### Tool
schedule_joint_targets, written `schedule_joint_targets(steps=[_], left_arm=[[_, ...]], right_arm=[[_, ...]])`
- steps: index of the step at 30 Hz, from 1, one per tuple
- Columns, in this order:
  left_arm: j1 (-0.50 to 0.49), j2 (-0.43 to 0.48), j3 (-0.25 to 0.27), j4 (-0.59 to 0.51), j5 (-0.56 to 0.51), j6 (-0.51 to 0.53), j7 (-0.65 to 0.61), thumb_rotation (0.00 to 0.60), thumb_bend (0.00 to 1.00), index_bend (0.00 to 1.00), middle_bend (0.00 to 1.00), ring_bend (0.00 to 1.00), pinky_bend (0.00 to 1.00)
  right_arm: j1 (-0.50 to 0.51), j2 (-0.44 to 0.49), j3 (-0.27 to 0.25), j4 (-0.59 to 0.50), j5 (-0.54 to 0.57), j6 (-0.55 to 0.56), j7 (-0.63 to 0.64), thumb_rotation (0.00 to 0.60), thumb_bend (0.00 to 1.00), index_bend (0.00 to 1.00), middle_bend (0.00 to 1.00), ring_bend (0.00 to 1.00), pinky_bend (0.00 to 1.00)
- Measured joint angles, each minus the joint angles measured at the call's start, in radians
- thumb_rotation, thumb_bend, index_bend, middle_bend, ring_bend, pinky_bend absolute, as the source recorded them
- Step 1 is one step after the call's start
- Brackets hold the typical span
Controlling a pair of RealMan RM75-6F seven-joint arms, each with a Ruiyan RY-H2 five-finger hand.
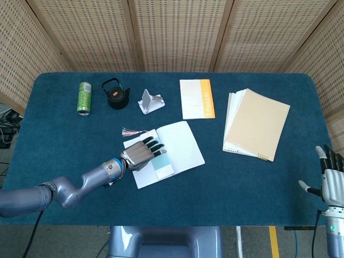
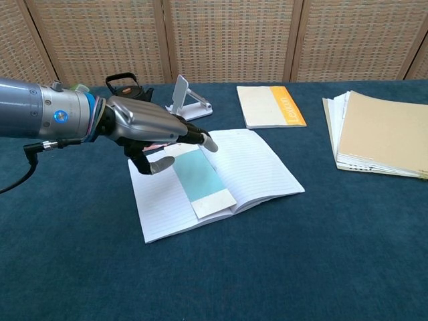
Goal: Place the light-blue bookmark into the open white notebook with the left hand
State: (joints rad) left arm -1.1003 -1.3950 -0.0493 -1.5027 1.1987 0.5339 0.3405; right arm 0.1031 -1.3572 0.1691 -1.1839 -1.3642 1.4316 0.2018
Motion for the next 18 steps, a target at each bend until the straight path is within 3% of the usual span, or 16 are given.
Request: schedule_joint_targets(steps=[18], left_arm=[[-0.023, -0.002, 0.06, -0.018, -0.004, -0.034, 0.026, 0.6, 0.71, 0.13, 0.0, 0.0, 0.01]], right_arm=[[-0.001, 0.002, 0.002, -0.001, 0.0, 0.003, 0.005, 0.6, 0.08, 0.0, 0.0, 0.0, 0.0]])
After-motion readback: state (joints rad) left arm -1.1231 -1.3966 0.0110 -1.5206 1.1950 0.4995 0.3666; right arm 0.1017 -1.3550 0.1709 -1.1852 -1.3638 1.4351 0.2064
